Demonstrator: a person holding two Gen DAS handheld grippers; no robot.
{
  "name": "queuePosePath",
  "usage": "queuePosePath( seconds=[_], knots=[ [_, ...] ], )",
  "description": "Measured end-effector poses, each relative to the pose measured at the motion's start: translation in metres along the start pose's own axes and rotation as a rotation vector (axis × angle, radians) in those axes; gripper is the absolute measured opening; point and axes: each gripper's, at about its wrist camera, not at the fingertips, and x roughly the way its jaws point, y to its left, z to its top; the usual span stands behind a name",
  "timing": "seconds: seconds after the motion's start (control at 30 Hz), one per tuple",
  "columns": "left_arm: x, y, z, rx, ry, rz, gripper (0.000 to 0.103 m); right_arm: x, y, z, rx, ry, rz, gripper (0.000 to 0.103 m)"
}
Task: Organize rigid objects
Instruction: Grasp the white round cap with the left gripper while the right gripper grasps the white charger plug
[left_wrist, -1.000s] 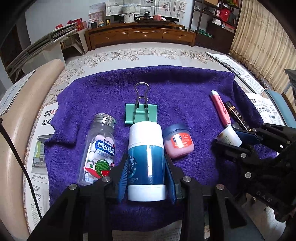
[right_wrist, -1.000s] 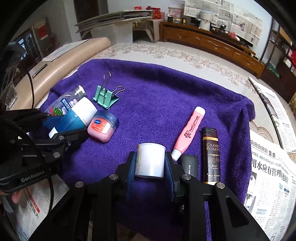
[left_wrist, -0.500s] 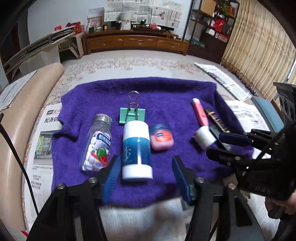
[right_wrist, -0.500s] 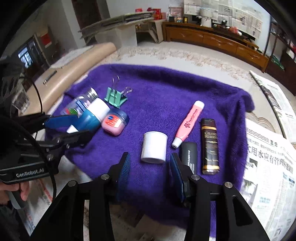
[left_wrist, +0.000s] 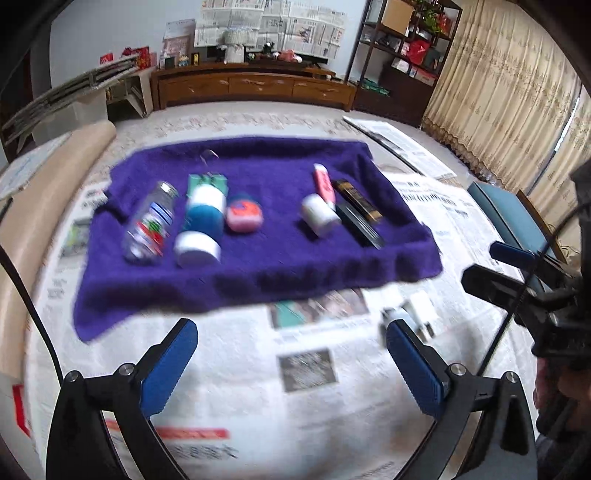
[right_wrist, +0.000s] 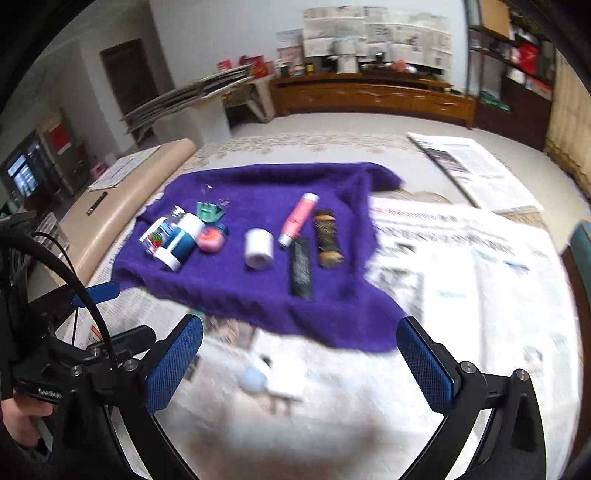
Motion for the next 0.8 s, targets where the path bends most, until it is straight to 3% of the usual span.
queuePosePath(
  seconds=[0.3,0.5,0.67,0.8],
  knots=[
    [0.031,-0.043,-0.02,0.022,0.055,-0.025,0.103,-0.025,-0.047,-0.058,0.095,-0.007,-0.087,0.103],
    [0.047,-0.063,-0.027,0.056,0.062,0.006,0.101,-0.03,-0.074,-0.067,0.167,0.005,-0.095,0.103],
    [0.05,-0.07,-0.029,0.101,0.035,0.052,0.092,-0.036,-0.079,-0.067,0.17,-0.008,-0.096,0.103],
    [0.052,-0.073,-0.03,0.147,0.011,0.087,0.079,-0.038,-0.082,-0.067,0.172,-0.006,-0.106,0.103]
  ],
)
